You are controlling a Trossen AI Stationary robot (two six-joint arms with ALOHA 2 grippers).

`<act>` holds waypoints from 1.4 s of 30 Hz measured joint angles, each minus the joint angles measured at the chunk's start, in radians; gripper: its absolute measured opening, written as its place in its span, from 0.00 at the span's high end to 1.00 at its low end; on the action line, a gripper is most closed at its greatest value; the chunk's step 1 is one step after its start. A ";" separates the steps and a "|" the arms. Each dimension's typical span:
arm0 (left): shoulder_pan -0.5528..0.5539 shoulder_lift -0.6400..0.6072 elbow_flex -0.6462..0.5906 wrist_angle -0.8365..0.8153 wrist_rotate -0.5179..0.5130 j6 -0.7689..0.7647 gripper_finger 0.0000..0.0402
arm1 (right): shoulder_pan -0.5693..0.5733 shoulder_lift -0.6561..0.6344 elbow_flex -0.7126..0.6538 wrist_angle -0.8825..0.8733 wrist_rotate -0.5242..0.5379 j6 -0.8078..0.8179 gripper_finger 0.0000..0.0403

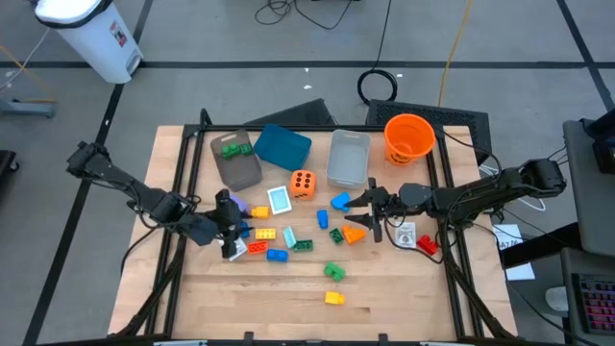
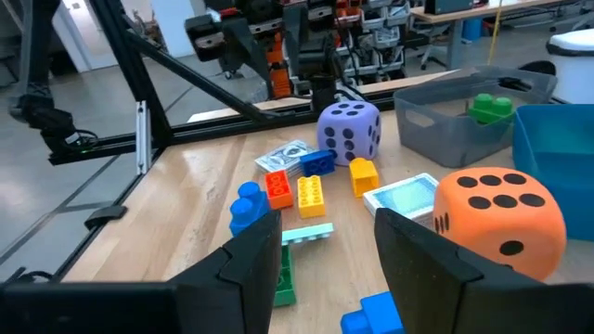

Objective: Pick & Place Toys
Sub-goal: Put the purple dice into the blue bin

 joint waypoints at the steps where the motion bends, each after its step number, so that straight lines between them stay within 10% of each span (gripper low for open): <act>1: 0.000 0.000 0.000 0.003 0.000 0.000 0.62 | 0.000 0.000 0.000 0.000 0.000 0.000 0.59; 18: 0.023 0.020 0.000 -0.091 -0.013 -0.024 0.62 | 0.000 0.000 0.000 0.054 0.001 0.000 0.59; 24: 0.112 0.006 0.000 -0.217 0.132 -0.079 0.62 | 0.000 0.000 0.000 0.043 0.001 0.000 0.59; 42: 0.315 0.006 0.066 -0.415 0.275 0.272 0.62 | 0.000 0.000 0.000 0.033 0.001 0.000 0.59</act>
